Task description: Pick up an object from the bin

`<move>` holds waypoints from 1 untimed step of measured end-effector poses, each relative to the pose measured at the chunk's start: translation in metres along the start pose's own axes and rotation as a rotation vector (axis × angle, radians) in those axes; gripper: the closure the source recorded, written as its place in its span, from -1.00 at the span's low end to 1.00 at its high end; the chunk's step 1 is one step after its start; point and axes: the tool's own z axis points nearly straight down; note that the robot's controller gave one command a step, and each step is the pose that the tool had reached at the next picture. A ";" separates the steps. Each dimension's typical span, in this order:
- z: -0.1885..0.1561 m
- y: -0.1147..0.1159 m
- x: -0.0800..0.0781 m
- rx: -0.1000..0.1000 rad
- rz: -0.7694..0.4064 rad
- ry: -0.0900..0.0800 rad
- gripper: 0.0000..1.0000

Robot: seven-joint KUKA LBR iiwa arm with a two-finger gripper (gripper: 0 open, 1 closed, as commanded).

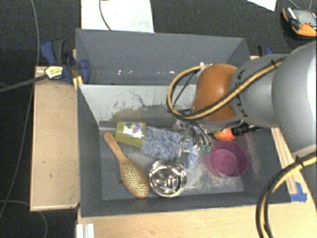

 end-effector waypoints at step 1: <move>0.007 -0.004 -0.012 -0.003 0.114 0.009 -1.00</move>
Offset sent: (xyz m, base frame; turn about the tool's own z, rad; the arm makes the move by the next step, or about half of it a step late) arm 0.0006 -0.0003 -0.0005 0.0063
